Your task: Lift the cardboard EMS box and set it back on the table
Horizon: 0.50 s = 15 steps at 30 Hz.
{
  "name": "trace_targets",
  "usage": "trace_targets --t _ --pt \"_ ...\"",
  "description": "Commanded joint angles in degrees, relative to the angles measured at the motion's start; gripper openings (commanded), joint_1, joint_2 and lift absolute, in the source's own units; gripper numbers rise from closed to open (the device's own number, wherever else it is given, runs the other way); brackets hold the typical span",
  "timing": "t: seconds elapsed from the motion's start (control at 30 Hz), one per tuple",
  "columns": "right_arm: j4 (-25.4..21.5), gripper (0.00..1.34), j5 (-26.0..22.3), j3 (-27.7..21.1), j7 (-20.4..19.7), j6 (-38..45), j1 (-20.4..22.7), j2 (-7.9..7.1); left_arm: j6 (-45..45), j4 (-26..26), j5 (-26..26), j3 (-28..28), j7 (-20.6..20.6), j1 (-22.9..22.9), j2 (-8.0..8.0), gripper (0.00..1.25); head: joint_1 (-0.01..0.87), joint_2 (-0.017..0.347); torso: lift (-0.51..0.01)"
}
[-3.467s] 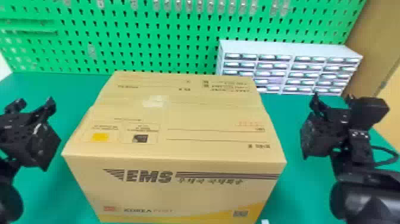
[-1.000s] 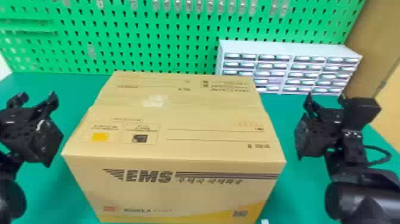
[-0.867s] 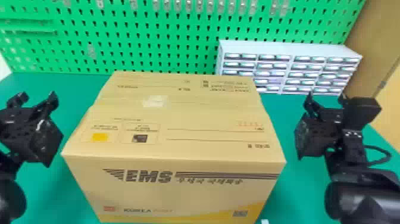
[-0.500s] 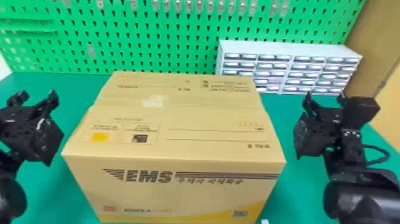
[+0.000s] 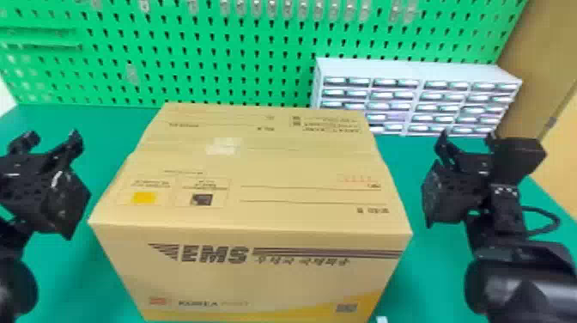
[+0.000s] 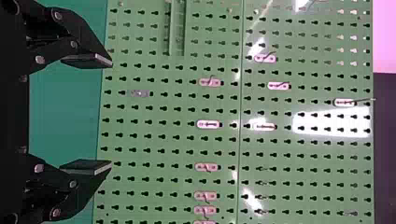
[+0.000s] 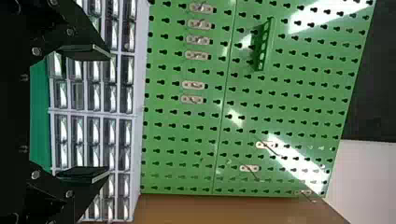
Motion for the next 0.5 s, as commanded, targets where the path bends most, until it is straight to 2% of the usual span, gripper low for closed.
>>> trace_targets --t 0.0,0.47 --pt "0.1 0.94 0.0 0.1 0.0 0.2 -0.1 0.0 0.0 0.0 0.1 0.0 0.1 0.0 0.0 0.76 0.678 -0.015 -0.097" --pt "0.1 0.94 -0.5 0.2 0.0 0.2 -0.3 0.09 -0.1 0.0 0.1 0.0 0.3 0.0 -0.26 0.76 0.678 -0.015 -0.097"
